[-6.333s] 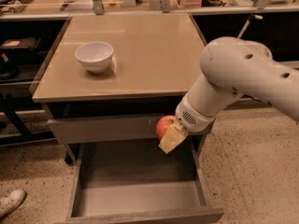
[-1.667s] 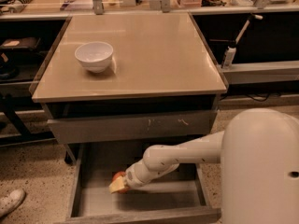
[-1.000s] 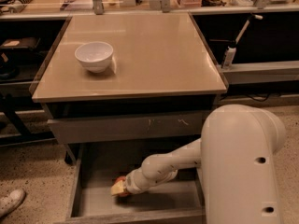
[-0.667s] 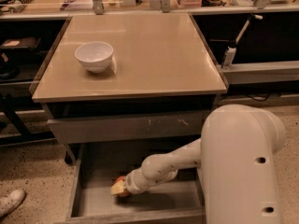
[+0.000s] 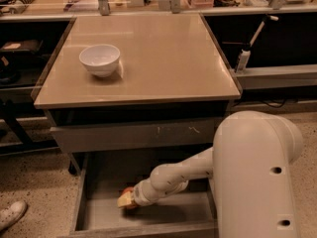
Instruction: Place apple into middle drawer
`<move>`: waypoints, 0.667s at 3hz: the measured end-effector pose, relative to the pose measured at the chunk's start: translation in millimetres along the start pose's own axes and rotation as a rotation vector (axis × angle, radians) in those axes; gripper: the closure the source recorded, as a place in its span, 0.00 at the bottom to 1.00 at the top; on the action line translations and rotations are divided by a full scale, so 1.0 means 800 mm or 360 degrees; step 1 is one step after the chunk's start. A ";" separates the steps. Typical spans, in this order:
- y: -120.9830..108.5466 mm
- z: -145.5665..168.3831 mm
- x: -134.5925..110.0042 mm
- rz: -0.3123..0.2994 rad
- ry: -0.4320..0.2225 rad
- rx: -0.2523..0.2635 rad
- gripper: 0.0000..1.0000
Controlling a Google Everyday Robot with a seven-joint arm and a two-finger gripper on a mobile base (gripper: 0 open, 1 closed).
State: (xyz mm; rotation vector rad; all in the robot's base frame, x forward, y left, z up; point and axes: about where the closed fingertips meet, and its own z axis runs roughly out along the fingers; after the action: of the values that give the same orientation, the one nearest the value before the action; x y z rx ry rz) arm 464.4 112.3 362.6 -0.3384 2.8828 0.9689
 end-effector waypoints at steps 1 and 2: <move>0.000 0.000 0.000 0.0000 0.0000 0.0000 0.11; 0.000 0.000 0.000 0.0000 0.0000 0.0000 0.00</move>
Offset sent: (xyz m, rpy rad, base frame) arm 0.0000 0.0000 0.0000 0.0000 0.0000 0.0000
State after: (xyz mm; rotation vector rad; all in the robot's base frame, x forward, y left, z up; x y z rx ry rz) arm 464.3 112.3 362.6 -0.3385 2.8829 0.9690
